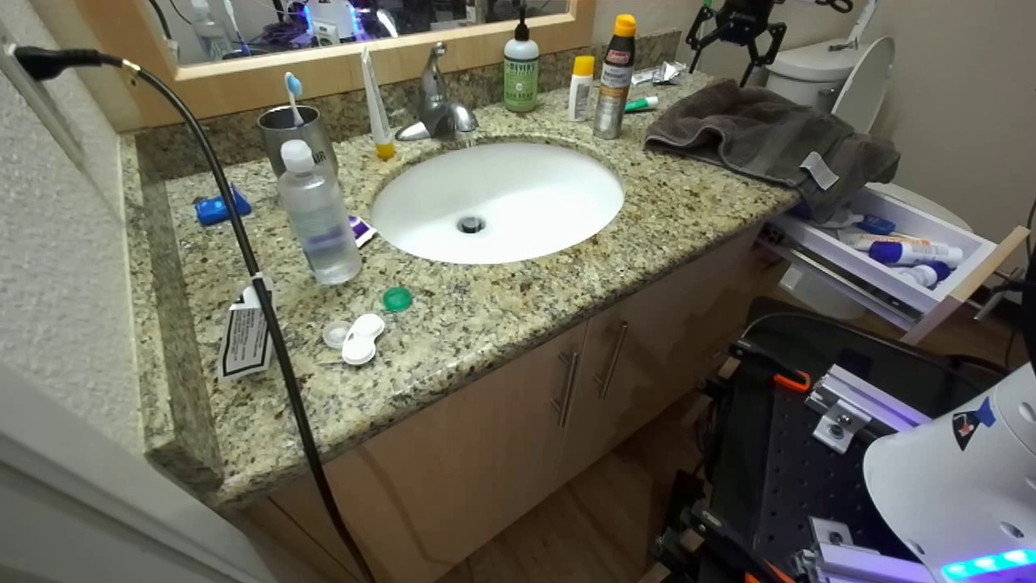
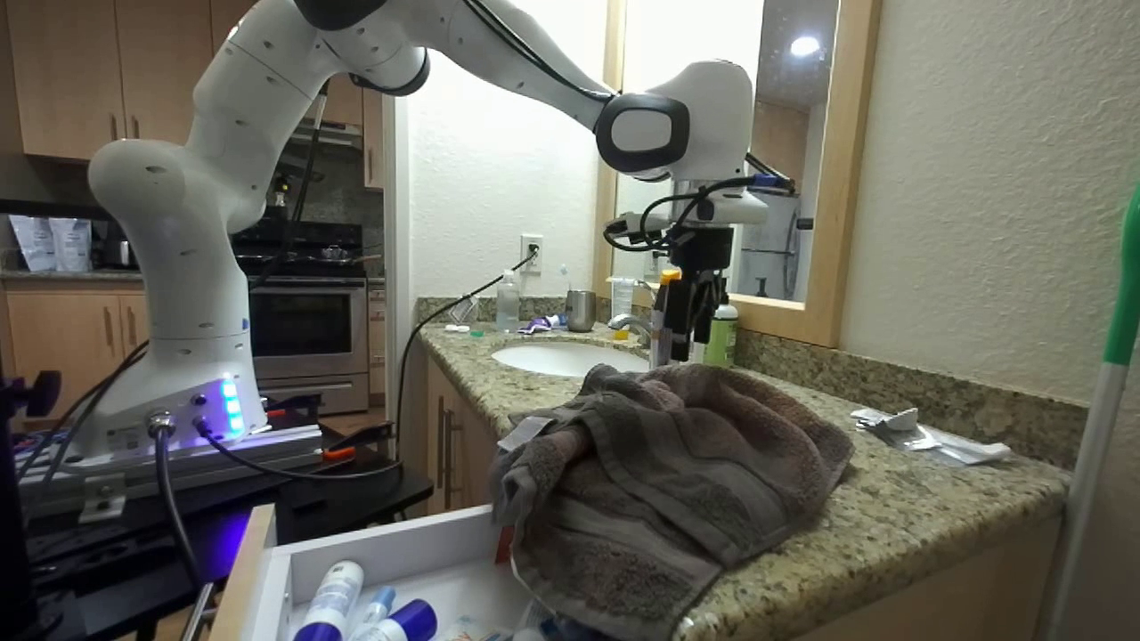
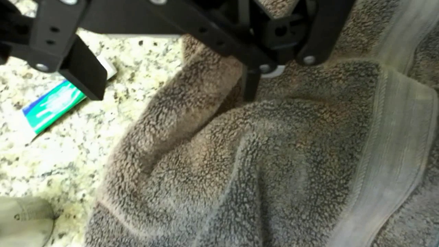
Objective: Move the two bottles with yellow tops forward then use the towel to wipe the counter
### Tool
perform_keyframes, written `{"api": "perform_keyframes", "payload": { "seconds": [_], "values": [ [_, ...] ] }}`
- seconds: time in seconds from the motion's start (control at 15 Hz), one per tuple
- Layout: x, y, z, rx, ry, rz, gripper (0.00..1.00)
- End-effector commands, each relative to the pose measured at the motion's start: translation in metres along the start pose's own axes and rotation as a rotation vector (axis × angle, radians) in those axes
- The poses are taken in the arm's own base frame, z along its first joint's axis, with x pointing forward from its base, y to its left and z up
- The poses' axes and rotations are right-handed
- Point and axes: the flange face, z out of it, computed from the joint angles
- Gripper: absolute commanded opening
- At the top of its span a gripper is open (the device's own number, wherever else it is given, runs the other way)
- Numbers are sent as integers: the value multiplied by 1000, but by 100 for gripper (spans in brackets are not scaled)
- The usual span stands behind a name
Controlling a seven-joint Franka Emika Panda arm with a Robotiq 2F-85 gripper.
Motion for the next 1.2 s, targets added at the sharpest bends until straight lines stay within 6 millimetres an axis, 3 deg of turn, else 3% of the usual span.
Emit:
{"api": "perform_keyframes", "payload": {
  "seconds": [0.0,0.27,0.73,1.0,1.13],
  "values": [
    [13,17,-9,-74,-9,43,100],
    [10,17,-10,-55,5,35,100],
    [3,-34,24,-25,39,72,100],
    [6,-29,38,-159,8,72,100],
    [0,-30,39,-125,15,66,100]
  ]
}}
